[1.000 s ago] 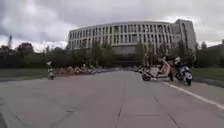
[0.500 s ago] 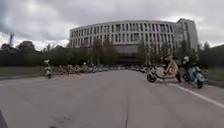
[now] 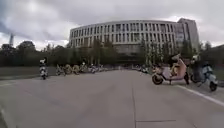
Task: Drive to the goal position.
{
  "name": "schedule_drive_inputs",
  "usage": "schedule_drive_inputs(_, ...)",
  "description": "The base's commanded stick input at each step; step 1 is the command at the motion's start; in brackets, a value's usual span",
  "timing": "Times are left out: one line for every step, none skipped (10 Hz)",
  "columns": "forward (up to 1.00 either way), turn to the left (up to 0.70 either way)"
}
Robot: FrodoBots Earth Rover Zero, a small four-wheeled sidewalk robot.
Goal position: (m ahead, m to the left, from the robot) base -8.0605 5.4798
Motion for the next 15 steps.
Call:
schedule_drive_inputs(1.00, 0.05)
schedule_drive_inputs(1.00, 0.02)
schedule_drive_inputs(1.00, -0.27)
schedule_drive_inputs(1.00, -0.40)
schedule_drive_inputs(1.00, -0.19)
schedule_drive_inputs(1.00, 0.09)
schedule_drive_inputs(1.00, 0.06)
schedule_drive_inputs(1.00, 0.03)
schedule_drive_inputs(1.00, 0.04)
schedule_drive_inputs(1.00, 0.00)
schedule_drive_inputs(1.00, -0.26)
schedule_drive_inputs(1.00, -0.32)
schedule_drive_inputs(1.00, 0.01)
schedule_drive_inputs(1.00, 0.06)
schedule_drive_inputs(1.00, 0.04)
